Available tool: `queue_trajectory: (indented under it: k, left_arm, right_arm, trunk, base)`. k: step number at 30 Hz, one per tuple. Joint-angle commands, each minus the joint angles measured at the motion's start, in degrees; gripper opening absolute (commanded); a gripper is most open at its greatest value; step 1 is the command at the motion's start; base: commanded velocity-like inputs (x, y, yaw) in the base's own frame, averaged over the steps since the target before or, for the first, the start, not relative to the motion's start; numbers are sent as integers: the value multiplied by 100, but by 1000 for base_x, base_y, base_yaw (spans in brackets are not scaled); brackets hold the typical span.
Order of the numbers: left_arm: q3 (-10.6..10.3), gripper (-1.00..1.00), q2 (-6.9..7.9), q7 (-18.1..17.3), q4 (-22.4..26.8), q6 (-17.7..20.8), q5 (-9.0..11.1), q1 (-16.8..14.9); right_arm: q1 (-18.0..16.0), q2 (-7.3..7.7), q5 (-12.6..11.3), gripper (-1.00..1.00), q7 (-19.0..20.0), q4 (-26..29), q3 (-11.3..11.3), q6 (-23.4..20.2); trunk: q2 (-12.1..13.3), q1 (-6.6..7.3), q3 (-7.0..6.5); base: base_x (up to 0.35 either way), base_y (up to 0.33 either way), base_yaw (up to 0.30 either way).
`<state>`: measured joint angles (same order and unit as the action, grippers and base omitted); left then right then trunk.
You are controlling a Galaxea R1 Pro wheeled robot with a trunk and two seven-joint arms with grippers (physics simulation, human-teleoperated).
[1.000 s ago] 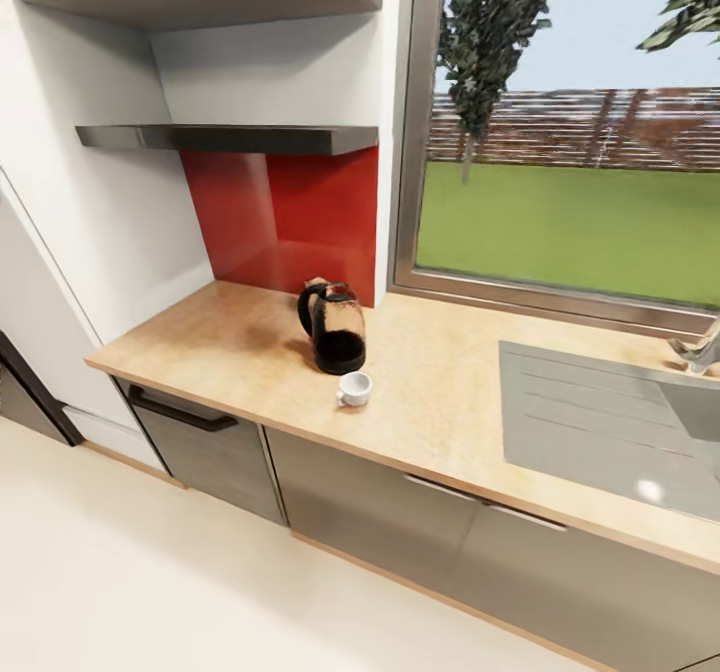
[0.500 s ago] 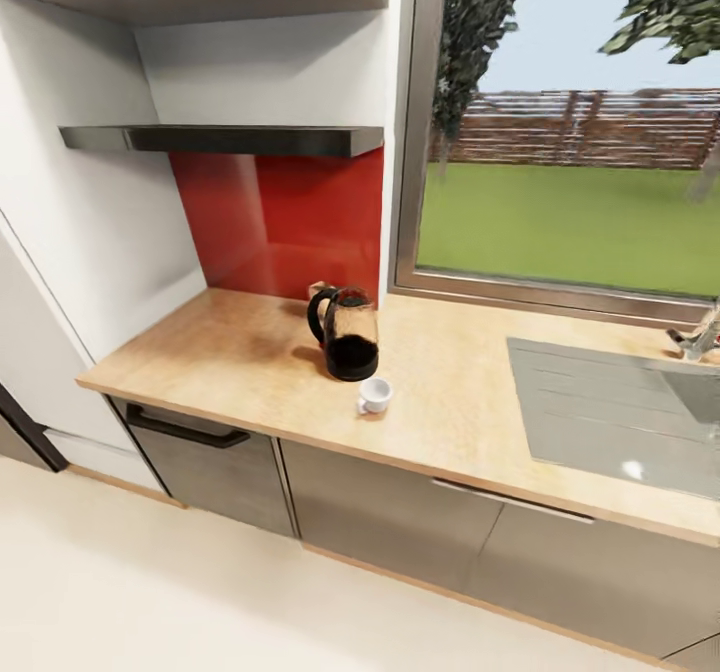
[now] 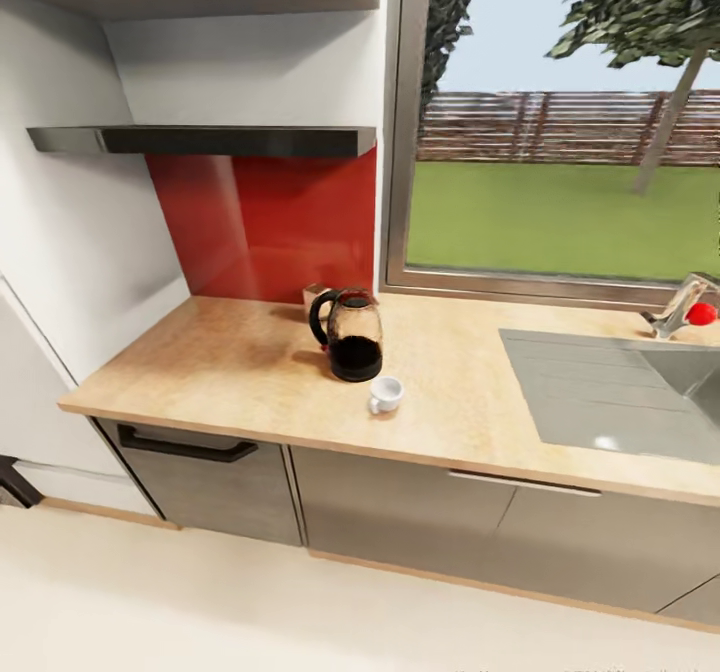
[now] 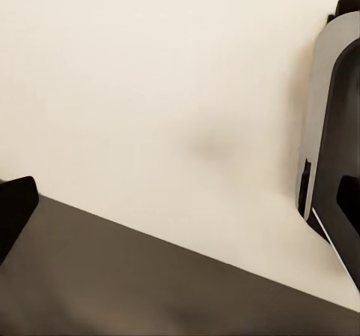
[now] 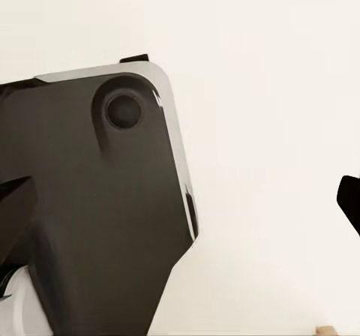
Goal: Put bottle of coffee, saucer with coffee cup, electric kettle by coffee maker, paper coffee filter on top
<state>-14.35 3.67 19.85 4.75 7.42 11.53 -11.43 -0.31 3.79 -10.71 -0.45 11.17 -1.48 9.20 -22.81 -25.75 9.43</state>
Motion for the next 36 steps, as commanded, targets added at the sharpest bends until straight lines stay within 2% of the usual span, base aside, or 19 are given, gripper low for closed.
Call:
queue_trajectory:
  k: [1, 26, 36]
  left_arm:
    - [-50, 100, 2, 19, 18, 40, 51, 0]
    - [-56, 100, -3, 27, 18, 29, 43, 0]
    - [-70, 100, -6, 27, 26, 25, 43, 0]
  right_arm:
    - [-3, -1, -22, 100, -3, -1, -12, 19]
    - [-3, -6, -18, 100, -3, -1, -1, 20]
    - [-3, -3, -18, 100, 10, -1, -1, 17]
  trunk:
    - [-11, -3, 11]
    - [-11, -3, 11]
    - [-11, -3, 11]
  base:
    - [0, 338, -39]
    - [-2, 338, -5]
    - [-104, 319, -204]
